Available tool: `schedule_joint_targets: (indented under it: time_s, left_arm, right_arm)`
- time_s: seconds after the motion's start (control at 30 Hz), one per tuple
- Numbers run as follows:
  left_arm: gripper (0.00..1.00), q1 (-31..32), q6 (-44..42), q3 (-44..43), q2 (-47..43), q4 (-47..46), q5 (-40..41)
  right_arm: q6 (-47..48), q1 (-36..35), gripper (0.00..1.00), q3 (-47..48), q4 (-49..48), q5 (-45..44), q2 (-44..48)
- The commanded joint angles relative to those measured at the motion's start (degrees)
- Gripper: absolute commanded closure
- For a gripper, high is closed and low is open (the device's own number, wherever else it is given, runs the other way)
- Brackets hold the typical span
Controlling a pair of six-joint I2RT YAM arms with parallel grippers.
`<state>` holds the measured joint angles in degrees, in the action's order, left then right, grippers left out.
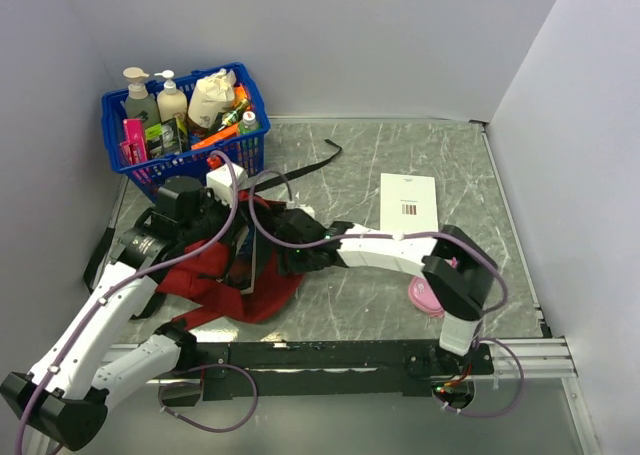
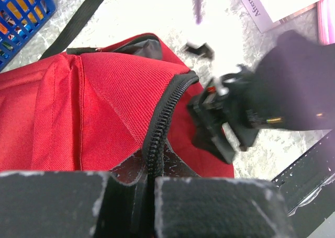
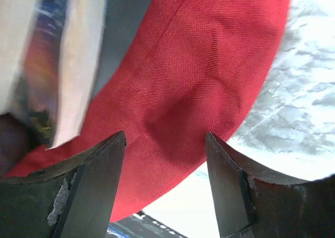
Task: Pack the student bag
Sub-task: Place the book in the student bag.
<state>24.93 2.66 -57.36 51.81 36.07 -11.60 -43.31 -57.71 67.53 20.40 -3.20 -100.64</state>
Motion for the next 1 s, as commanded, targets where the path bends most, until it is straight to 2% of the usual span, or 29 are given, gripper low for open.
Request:
schedule_joint_targets:
  time_s: [0.0, 0.1, 0.13, 0.23, 0.33, 0.37, 0.4, 0.43, 0.5, 0.53, 0.57, 0.6, 0.7, 0.77, 0.8, 0.97]
  left_arm:
    - [0.99, -0.3, 1.2, -0.4, -1.9, -5.8, -2.9]
    - [0.99, -0.3, 0.6, 0.3, -2.7, -4.6, -2.9]
    - [0.99, -0.3, 0.4, 0.7, -2.7, -3.6, -3.1]
    - [0.99, 1.3, -1.2, 2.6, -2.7, -1.7, -1.9]
    - [0.99, 4.2, -4.7, 4.0, -2.2, -1.4, -0.1]
    - [0.99, 4.8, -4.9, 4.7, -2.0, -1.5, -0.4]
    - [0.99, 5.0, -4.9, 5.2, -1.9, -1.8, -0.7]
    - [0.99, 5.6, -4.7, 5.5, -1.7, -2.1, -0.8]
    - [0.99, 6.8, -4.1, 6.6, -1.1, -3.5, -0.5]
    - [0.99, 7.0, -3.7, 7.2, -1.1, -4.0, -0.5]
    - [0.99, 7.1, -3.6, 7.3, -1.1, -4.6, -0.6]
    - [0.99, 7.1, -3.6, 7.4, -1.4, -4.7, -0.7]
    - [0.99, 7.1, -4.1, 7.2, -1.8, -4.7, -0.3]
    - [0.99, 7.1, -4.6, 7.0, -2.2, -4.9, 0.1]
    - [0.99, 7.0, -4.6, 7.0, -2.2, -5.3, 0.1]
    - [0.99, 7.0, -4.6, 6.5, -2.9, -5.9, 0.0]
  right_arm:
    - [3.8, -0.3, 0.35, 5.1, 4.8, 0.7, -6.8]
    - [3.6, 1.5, 0.54, 2.5, 2.5, 0.3, -5.5]
    - [3.0, 2.2, 0.71, -1.4, 1.3, 0.6, -4.2]
    - [0.9, 5.0, 1.00, -9.1, -2.6, 1.1, 2.3]
    - [0.7, 6.1, 1.00, -16.0, -5.5, -0.3, 10.3]
    - [0.9, 6.5, 1.00, -17.4, -6.3, -1.2, 15.2]
    - [1.5, 7.0, 0.95, -19.3, -6.9, -2.3, 17.7]
    - [1.8, 7.9, 0.84, -19.6, -6.5, -5.0, 19.8]
    - [3.0, 14.4, 0.68, -19.0, -5.6, -4.1, 22.6]
    - [3.6, 17.3, 0.53, -17.4, -3.5, -1.9, 22.8]
    - [4.6, 23.6, 0.51, -16.4, -2.5, -1.3, 22.8]
    - [5.8, 26.3, 0.50, -15.2, -2.2, -0.8, 23.0]
    - [8.7, 38.1, 0.38, -13.2, -0.1, -1.3, 23.7]
    - [9.6, 43.8, 0.34, -12.7, 1.1, -1.3, 23.6]
    - [10.0, 49.0, 0.32, -12.2, 1.5, -1.5, 23.1]
    - [12.3, 57.4, 0.34, -10.5, 2.4, -4.8, 18.2]
